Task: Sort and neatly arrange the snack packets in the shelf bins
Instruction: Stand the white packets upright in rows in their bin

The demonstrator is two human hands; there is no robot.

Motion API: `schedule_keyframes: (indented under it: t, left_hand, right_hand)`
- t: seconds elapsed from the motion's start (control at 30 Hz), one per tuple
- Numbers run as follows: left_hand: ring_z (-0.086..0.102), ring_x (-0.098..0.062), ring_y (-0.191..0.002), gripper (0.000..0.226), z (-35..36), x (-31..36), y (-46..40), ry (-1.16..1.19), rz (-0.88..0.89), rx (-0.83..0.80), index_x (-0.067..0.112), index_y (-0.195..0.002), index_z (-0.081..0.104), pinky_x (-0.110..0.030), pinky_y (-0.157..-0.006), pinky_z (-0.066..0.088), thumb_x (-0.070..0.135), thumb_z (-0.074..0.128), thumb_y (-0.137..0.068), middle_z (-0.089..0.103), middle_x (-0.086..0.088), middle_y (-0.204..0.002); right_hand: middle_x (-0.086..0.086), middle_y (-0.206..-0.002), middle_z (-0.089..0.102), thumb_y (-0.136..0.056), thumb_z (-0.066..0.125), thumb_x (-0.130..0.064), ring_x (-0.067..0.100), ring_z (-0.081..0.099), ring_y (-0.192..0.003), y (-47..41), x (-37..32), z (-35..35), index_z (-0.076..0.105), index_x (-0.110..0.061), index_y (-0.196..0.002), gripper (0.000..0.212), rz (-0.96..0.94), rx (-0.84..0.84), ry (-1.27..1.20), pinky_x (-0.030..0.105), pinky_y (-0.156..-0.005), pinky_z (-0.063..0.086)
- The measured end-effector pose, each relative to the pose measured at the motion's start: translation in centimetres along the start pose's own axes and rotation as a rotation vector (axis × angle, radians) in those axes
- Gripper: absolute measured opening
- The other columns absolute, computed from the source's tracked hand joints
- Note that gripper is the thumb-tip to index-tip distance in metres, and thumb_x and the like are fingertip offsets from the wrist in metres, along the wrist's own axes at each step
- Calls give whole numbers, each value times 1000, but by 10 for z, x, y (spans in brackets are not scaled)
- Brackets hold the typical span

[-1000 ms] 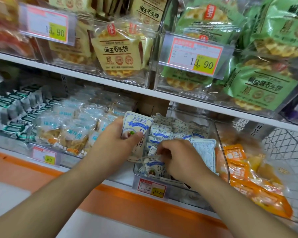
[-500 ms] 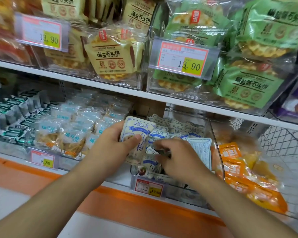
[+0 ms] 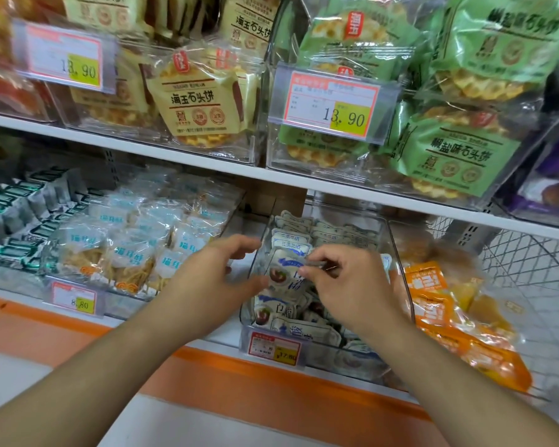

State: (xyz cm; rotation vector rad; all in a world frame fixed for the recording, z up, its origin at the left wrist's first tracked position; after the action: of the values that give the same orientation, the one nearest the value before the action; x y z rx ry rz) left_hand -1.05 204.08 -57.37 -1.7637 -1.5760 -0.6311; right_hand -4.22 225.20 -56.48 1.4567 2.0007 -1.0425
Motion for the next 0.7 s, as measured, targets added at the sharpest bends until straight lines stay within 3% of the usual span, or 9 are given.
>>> schedule_keyframes:
  t: [0.07,0.17,0.27,0.4,0.43,0.47,0.53,0.63,0.7]
  left_hand:
    - [52,4,-110,53,3,0,-1,-91,51,-7,46,-133,55,-15,-90,41,47,77,-85,51,28,-122]
    - [47,2,-122,42,14,3,-3,-206,173,-42,42,-125,63,-17,-100,39,43,78,-85,50,28,-131]
    - [44,-6,-131,18,26,4,-3,-298,248,-75,38,-106,74,-30,-107,40,38,76,-89,52,22,-139]
    - [46,-8,-127,11,28,4,-7,-349,270,-55,35,-100,79,-31,-103,42,35,74,-91,59,19,-135]
    - [46,-8,-127,11,27,5,-8,-353,277,-52,35,-100,79,-30,-103,42,34,75,-90,61,19,-134]
    - [48,-9,-127,11,28,6,-9,-354,285,-52,35,-100,80,-31,-103,43,33,76,-90,62,19,-132]
    - [50,-10,-125,12,30,5,-10,-355,288,-57,34,-99,81,-32,-102,44,31,76,-89,64,18,-130]
    - [50,-9,-124,12,30,3,-9,-346,283,-57,34,-99,81,-30,-102,43,32,77,-89,64,18,-130]
    - [48,-9,-126,10,30,2,-10,-350,278,-51,34,-97,81,-29,-103,42,32,78,-88,64,19,-130]
  right_hand:
    - [-8,-73,72,-88,85,-25,10,65,-68,4,3,17,79,-25,-80,9,32,-92,24,40,-68,58]
    - [-4,-71,70,-88,83,-28,13,64,-67,9,6,42,80,-27,-83,6,61,-314,152,43,-67,57]
    - [-10,-87,74,-89,82,-24,4,66,-83,9,4,35,78,-30,-99,12,63,-400,200,32,-79,56]
    - [-17,-98,72,-89,82,-31,-1,62,-97,10,11,7,76,-35,-102,15,95,-473,405,8,-82,39]
    - [-18,-96,73,-88,82,-35,-1,61,-100,13,14,8,79,-36,-101,13,82,-522,446,8,-88,39]
    - [-18,-94,73,-87,82,-38,0,59,-104,17,15,12,81,-37,-100,13,55,-565,474,17,-94,43]
    - [-14,-91,66,-87,80,-42,6,49,-107,21,17,21,82,-40,-102,15,-18,-595,553,31,-89,39]
    - [-13,-89,52,-90,77,-39,12,38,-98,24,13,27,82,-37,-103,14,-107,-594,661,24,-84,30]
    - [-10,-90,55,-91,74,-34,12,42,-97,24,11,24,81,-32,-95,8,-117,-569,659,25,-85,31]
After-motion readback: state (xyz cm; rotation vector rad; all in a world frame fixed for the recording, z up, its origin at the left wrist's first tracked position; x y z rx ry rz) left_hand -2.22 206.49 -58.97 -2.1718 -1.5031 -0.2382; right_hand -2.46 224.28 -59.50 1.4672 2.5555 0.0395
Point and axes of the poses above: each hand's wrist, its own y-axis away from the middle knuckle, its own z-axis out of the palm, x = y × z, the point moved 8 cm from there along -y, towards the middle knuckle
